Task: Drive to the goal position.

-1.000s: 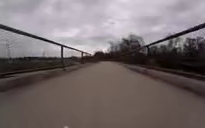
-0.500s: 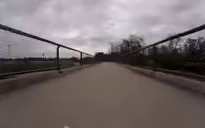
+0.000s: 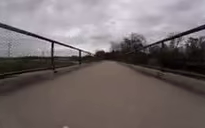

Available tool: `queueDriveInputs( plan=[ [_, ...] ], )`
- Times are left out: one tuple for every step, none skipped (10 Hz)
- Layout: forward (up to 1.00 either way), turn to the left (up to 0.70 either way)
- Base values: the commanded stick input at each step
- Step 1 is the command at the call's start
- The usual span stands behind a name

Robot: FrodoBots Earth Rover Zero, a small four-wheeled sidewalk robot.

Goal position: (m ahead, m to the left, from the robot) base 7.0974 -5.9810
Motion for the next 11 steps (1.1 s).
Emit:
queueDriveInputs(
  plan=[
    [1.0, 0.0],
    [1.0, 0.07],
    [1.0, 0.25],
    [1.0, 0.36],
    [1.0, 0.0],
    [1.0, 0.0],
    [1.0, 0.0],
    [1.0, 0.0],
    [1.0, 0.0],
    [1.0, 0.0],
    [1.0, -0.03]
  ],
)
